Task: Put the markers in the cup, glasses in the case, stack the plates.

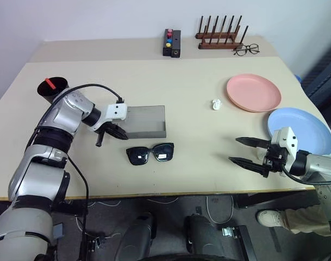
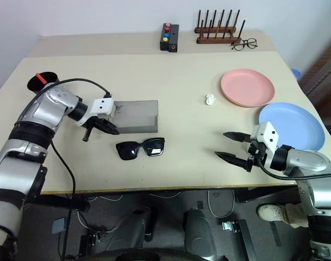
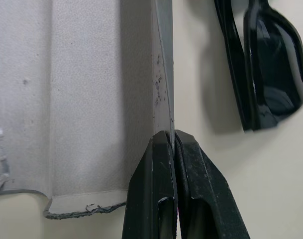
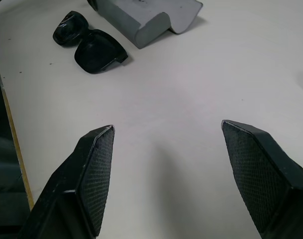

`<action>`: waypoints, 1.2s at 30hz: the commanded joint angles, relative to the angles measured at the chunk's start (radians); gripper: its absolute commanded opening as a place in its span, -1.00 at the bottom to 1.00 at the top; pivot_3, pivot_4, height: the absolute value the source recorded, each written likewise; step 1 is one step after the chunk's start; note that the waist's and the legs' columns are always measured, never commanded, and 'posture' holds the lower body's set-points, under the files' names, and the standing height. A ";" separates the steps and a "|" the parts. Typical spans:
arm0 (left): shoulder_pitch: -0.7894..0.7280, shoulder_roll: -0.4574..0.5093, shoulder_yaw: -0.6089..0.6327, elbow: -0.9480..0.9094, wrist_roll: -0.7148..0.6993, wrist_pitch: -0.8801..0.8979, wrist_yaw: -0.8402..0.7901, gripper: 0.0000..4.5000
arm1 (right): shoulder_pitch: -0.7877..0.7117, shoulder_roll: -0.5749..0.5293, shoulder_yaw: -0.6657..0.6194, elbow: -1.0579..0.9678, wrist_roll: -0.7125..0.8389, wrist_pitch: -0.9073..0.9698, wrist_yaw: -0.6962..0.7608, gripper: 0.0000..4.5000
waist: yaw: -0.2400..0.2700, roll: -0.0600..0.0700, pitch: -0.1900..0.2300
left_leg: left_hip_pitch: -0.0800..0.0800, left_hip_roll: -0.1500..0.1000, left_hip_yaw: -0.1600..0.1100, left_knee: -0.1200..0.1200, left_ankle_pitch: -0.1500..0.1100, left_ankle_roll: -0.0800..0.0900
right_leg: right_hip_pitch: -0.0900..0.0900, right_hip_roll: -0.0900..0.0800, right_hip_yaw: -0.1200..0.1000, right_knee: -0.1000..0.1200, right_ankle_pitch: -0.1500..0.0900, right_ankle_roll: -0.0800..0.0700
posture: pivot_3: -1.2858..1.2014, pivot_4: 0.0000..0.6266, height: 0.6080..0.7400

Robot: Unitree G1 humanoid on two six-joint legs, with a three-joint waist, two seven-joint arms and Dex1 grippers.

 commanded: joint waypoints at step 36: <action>0.030 0.084 0.064 -0.226 -0.253 0.134 -0.032 0.46 | -0.038 0.009 0.006 -0.003 0.014 -0.013 -0.002 0.56 | 0.001 0.000 0.000 | 0.000 0.000 0.000 0.000 0.000 0.000 | 0.000 0.000 0.000 0.000 0.000 0.000 | 0.03 -0.52 1.00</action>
